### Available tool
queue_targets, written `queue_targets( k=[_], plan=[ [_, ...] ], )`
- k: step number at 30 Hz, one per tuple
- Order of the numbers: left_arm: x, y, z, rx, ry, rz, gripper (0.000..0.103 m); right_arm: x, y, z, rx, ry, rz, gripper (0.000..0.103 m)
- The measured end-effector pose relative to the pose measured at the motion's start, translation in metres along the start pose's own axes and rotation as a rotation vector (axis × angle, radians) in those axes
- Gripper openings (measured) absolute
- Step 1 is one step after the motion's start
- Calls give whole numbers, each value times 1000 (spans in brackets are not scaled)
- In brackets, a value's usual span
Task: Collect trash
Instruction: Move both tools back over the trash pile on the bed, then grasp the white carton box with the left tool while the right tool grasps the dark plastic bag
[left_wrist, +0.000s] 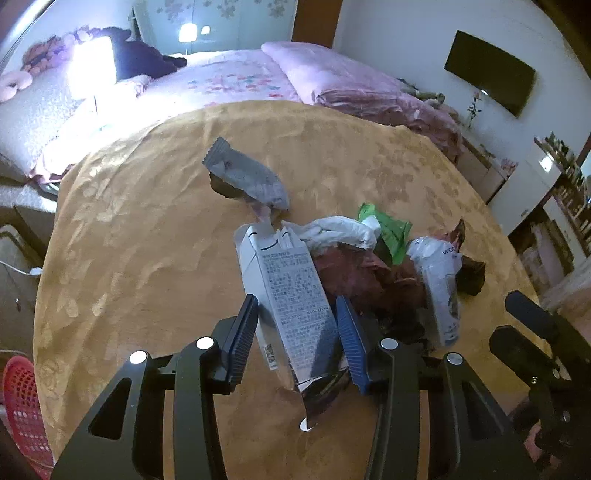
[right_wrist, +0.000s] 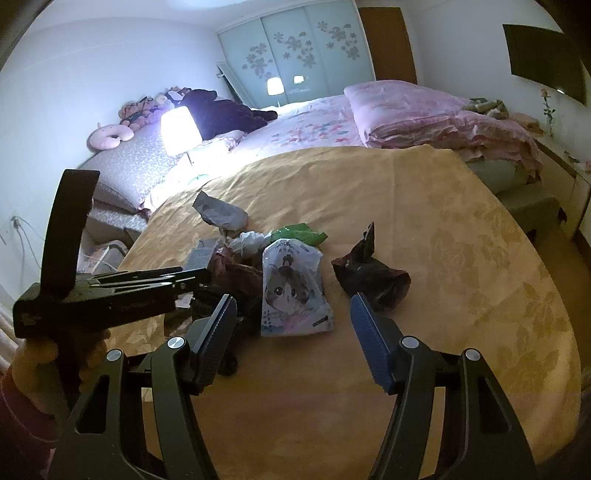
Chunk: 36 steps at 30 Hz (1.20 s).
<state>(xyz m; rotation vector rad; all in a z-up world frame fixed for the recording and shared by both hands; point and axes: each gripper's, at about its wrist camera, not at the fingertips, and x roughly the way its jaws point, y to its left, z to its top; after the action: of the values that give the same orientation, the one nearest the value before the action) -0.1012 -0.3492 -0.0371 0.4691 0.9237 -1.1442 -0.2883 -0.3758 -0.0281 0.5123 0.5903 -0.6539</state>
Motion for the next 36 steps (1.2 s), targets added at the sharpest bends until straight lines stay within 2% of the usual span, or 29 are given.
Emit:
queue_targets(
  k=[10,18,22,27,29,33,36],
  plan=[
    [-13,-3,-19,91,-35,33,42,1,1,-2,-2,1,5,62],
    [-28,24,-30,32,-22,39,42,3,3,-3,-9,5,11,62],
    [-21,26,-31,14,10,23,51,2,5,-3,-16,10,15,62],
    [-14,24,-36,13,22,18,51,3,4,-2,-12,12,13,62],
    [-14,24,-37,17,17,23,49,4,4,-2,-14,15,17,62],
    [-15,27,-37,17,13,33,36,4,10,-4,-35,17,39,62],
    [-17,30,-40,15,7,34,34,6,20,-6,-65,21,65,62]
  ],
)
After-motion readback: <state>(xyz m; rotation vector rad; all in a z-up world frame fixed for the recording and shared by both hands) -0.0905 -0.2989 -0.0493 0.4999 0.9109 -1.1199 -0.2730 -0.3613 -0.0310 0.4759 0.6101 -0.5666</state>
